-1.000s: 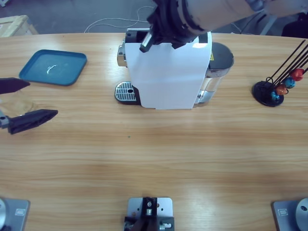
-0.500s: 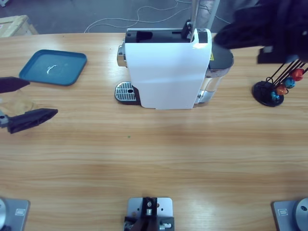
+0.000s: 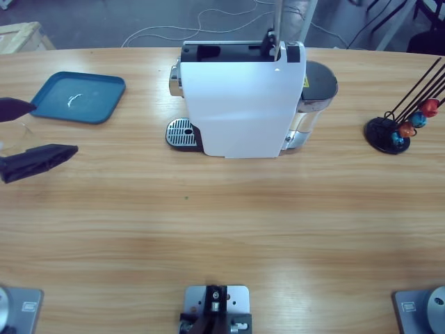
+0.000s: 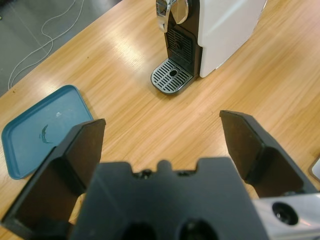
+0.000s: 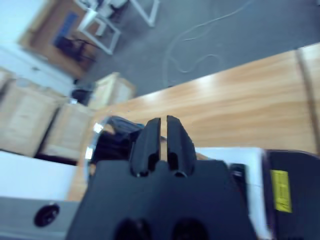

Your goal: Pour coffee

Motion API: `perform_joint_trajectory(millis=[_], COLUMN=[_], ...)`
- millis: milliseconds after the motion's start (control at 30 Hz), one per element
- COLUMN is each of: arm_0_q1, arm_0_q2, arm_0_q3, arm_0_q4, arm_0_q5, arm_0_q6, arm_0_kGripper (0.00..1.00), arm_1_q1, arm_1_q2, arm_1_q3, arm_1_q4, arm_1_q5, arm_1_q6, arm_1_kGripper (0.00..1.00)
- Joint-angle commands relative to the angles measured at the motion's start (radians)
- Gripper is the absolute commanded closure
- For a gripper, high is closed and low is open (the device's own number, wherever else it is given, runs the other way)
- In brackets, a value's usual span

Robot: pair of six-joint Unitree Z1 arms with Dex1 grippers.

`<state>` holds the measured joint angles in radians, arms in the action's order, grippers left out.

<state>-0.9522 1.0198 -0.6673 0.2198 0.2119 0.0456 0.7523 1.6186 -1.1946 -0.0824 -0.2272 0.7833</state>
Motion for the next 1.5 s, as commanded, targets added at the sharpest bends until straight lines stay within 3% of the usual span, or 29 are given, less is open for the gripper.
perform_joint_trajectory(millis=[33, 733, 900, 1300, 1400, 1433, 1467, 1500], arm_0_q1=[-0.01, -0.01, -0.01, -0.01, -0.01, -0.01, -0.005, 0.005], arm_0_q2=[-0.011, -0.011, -0.004, 0.017, 0.013, 0.009, 0.007, 0.006], arm_0_q3=[0.033, -0.014, -0.019, -0.025, -0.024, -0.02, -0.012, -0.003], arm_0_q4=[0.009, 0.057, 0.063, 0.064, 0.064, 0.064, 0.066, 0.066], arm_0_q5=[0.0, -0.002, -0.002, -0.003, 0.006, 0.018, 0.049, 0.08], arm_0_q6=[-0.017, -0.021, -0.021, -0.026, -0.026, -0.031, -0.052, -0.083], arm_0_kGripper=[0.008, 0.006, 0.008, 0.009, 0.004, 0.004, 0.004, 0.004], arm_1_q1=[0.071, 0.182, 0.182, 0.159, 0.159, 0.159, 0.159, 0.159], arm_1_q2=[0.082, 0.44, 0.484, 0.547, 0.476, 0.437, 0.37, 0.301], arm_1_q3=[-0.022, -0.06, -0.055, -0.09, -0.084, -0.088, -0.09, -0.087], arm_1_q4=[-0.056, -0.057, -0.042, 0.154, 0.12, 0.119, 0.12, 0.123], arm_1_q5=[0.052, 0.135, 0.127, 0.111, 0.106, 0.109, 0.107, 0.105], arm_1_q6=[0.021, -0.035, -0.031, -0.018, -0.107, -0.157, -0.221, -0.289], arm_1_kGripper=[1.0, 1.0, 1.0, 1.0, 1.0, 0.943, 0.169, 0.003])
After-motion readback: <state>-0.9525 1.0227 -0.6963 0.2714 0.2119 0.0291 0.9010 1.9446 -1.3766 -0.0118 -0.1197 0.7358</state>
